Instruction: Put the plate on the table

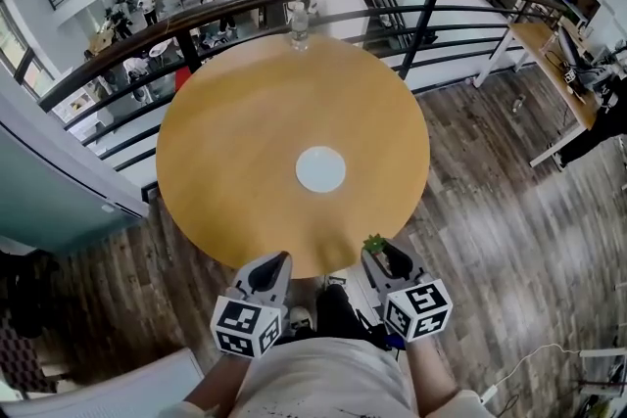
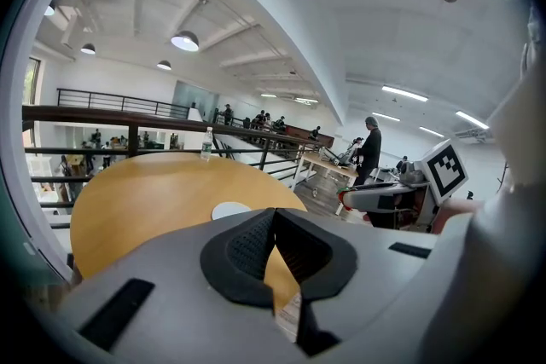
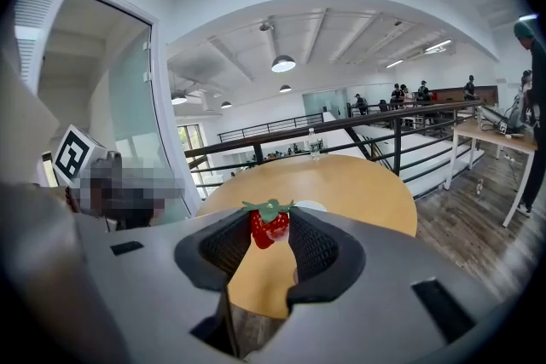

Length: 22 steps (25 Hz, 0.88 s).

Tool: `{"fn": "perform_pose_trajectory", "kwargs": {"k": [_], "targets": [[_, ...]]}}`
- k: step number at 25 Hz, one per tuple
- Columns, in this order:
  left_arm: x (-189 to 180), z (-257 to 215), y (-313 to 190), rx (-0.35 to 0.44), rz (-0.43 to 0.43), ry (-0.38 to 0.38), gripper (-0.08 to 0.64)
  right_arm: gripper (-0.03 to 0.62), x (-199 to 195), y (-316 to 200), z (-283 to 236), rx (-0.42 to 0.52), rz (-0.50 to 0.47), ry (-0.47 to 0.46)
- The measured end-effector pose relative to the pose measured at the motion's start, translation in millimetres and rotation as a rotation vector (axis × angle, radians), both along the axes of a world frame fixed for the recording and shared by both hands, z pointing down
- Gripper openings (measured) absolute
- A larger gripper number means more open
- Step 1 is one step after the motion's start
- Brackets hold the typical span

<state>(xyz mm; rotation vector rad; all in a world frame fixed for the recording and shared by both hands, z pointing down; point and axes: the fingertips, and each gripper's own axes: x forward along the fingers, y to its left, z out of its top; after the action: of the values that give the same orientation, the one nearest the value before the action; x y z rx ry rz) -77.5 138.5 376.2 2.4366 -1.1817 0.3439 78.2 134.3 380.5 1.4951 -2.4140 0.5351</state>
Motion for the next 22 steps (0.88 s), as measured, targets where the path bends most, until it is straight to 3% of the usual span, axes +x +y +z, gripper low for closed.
{"fn": "perform_pose_trajectory", "kwargs": {"k": [9, 22], "targets": [[33, -2, -61, -0.001, -0.043, -0.009, 0.023, 0.149, 27, -64, -1, 0.012, -0.072, 0.019], [72, -9, -129, -0.013, -0.121, -0.034, 0.023, 0.149, 57, -138, -5, 0.003, -0.168, -0.028]]}}
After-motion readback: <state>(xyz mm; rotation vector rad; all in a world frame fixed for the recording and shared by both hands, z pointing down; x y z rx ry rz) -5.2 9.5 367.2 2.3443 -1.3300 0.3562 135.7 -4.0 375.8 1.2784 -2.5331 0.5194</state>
